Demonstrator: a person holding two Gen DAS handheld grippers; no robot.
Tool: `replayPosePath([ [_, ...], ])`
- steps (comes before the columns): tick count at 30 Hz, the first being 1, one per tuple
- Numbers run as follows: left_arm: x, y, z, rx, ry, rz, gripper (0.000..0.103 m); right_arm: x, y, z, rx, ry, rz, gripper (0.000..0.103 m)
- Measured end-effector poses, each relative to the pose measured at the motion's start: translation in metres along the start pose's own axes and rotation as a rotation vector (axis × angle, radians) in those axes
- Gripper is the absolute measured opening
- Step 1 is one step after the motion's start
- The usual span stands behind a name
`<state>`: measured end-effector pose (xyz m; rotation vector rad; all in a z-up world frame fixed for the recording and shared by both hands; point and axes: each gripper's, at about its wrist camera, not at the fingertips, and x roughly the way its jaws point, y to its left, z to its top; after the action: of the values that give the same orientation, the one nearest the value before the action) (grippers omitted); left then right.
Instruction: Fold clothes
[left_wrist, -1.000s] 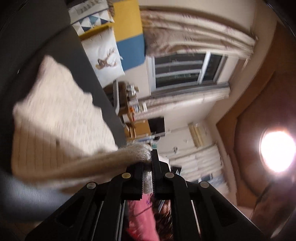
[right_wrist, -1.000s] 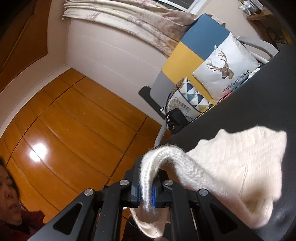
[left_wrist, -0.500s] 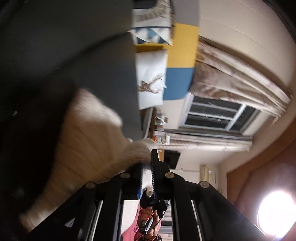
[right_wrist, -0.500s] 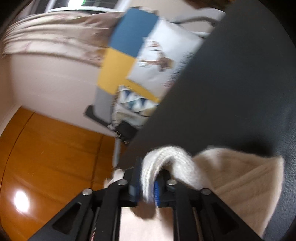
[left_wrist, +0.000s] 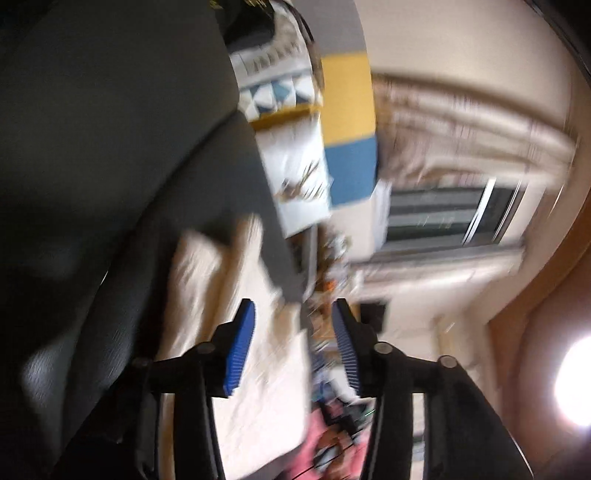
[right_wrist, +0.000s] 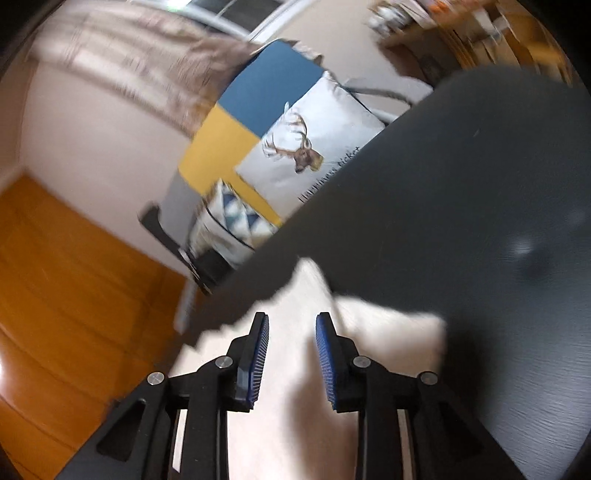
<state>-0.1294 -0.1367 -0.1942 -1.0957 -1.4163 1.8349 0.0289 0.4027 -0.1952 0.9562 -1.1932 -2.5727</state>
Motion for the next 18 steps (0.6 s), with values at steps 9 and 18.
replayPosePath([
  [9, 0.001, -0.01, -0.046, 0.234, 0.13, 0.207, 0.052, -0.017, -0.004, -0.042, -0.038, 0.109, 0.007, 0.027],
  [18, -0.021, -0.014, -0.056, 0.294, 0.103, 0.263, 0.052, -0.003, 0.004, -0.068, -0.062, 0.192, 0.107, 0.028],
])
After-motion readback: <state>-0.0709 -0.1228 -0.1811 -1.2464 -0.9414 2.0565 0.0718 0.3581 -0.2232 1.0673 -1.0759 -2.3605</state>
